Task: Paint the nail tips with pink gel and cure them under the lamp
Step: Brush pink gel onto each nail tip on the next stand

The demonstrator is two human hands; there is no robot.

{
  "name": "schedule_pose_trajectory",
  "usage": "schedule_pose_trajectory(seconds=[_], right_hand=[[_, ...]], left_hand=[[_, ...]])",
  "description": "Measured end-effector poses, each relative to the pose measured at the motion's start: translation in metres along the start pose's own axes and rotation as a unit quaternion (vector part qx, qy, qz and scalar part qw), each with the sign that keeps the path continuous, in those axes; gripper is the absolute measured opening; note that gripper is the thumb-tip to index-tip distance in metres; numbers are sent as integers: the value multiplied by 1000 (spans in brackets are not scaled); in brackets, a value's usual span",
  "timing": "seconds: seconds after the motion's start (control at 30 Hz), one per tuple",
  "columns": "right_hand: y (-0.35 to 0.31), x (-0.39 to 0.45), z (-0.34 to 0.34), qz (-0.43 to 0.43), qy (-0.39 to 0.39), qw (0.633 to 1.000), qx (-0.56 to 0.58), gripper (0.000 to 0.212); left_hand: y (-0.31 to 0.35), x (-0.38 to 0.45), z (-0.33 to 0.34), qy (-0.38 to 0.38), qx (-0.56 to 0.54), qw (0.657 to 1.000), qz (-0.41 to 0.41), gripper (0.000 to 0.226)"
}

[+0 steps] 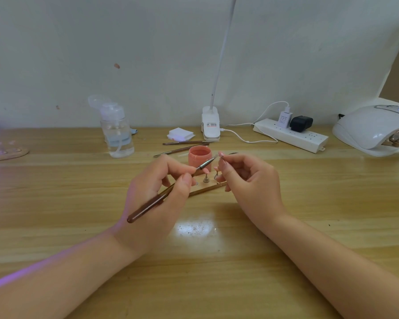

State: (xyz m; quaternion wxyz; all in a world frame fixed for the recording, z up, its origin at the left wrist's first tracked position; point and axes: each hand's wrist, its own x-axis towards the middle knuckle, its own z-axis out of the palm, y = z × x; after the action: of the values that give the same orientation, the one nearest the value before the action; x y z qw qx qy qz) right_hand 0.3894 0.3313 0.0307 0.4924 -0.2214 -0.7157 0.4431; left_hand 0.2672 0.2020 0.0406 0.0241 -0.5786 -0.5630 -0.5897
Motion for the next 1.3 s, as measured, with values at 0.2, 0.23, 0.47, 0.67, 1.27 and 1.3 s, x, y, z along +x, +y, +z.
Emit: schedule_pose_trajectory(seconds=[0.2, 0.23, 0.47, 0.67, 1.27, 1.3], right_hand=[[0, 0, 0, 1, -10, 1000, 8, 10], [1, 0, 0, 2, -11, 1000, 9, 10], [3, 1, 0, 5, -7, 1000, 11, 10], [4, 2, -1, 4, -4, 1000, 3, 10], [8, 4, -3, -20, 14, 999, -31, 11], [8, 4, -3, -20, 14, 999, -31, 11]], left_hand=[[0, 3, 2, -24, 3, 1000, -6, 14], [-2, 3, 1, -24, 3, 1000, -7, 14], [1, 4, 0, -18, 3, 1000, 0, 13], [-1, 1, -1, -9, 2, 1000, -7, 11], [0, 0, -1, -19, -7, 1000, 1, 12], [-1, 0, -1, -22, -7, 1000, -3, 14]])
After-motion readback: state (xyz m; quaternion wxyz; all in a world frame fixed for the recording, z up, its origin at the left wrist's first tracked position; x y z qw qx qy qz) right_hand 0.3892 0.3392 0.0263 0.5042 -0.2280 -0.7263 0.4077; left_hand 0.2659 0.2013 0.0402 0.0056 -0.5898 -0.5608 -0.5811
